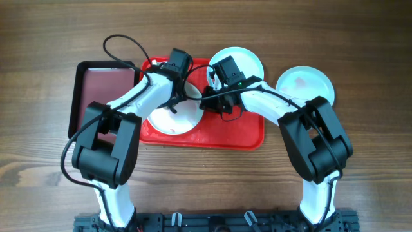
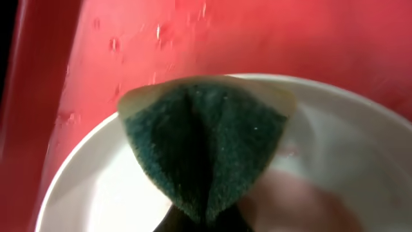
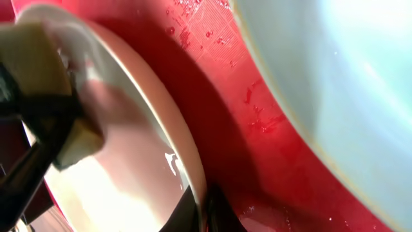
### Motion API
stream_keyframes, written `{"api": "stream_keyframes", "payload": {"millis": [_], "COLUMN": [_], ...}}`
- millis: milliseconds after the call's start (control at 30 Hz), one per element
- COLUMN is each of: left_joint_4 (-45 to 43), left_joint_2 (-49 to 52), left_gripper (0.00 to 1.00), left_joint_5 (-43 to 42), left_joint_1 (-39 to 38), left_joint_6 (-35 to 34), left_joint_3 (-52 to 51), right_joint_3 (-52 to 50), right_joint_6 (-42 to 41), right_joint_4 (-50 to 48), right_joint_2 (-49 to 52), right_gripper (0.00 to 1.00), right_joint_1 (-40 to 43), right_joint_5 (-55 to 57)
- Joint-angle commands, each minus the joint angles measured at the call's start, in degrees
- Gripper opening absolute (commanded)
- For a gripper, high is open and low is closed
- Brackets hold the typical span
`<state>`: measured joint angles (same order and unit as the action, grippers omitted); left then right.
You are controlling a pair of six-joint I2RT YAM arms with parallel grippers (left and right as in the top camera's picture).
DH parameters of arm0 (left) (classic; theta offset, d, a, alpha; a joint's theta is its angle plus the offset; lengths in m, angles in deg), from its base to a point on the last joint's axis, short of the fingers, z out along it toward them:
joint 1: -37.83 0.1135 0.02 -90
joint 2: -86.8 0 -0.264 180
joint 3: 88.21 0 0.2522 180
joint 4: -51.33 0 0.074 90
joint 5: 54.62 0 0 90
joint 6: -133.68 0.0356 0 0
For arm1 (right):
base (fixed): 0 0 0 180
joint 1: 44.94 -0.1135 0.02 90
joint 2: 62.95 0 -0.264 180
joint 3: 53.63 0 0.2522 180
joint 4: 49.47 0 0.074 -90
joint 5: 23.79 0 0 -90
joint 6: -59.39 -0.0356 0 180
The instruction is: Clean dirty plates on tray and stack at the side
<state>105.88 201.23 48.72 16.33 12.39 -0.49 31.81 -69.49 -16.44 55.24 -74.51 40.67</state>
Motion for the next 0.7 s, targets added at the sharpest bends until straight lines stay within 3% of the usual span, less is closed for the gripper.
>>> {"api": "stream_keyframes", "payload": {"millis": [0,200,367,467,667], "left_joint_4": [7.0,9.3,1.4,-5.6,-9.9], "left_joint_2": [4.3,4.3,4.3,4.3,4.3], "left_gripper": [0.04,0.04,0.04,0.04,0.04], "left_joint_5": [-14.6,-41.7,-44.2,-37.4,-6.1], "left_joint_1": [0.7,0.7,0.7,0.7,0.7], "left_joint_6": [6.1,18.6,19.1,14.3,1.3], "left_joint_3": [-3.5,-3.5,-3.5,-3.5,-3.5], "right_joint_3": [-0.8,-0.8,-0.8,-0.8,-0.8], "right_joint_6": [-0.5,-0.5,-0.5,-0.5,-0.3], "right_joint_4": [0.7,0.7,0.7,0.7,0.7], "right_joint_2": [2.0,2.0,2.0,2.0,2.0], "right_gripper": [0.04,0.04,0.04,0.04,0.04], "right_joint_1": [0.7,0.7,0.7,0.7,0.7], "right_joint_5": [3.0,2.8,2.8,2.7,2.6]}}
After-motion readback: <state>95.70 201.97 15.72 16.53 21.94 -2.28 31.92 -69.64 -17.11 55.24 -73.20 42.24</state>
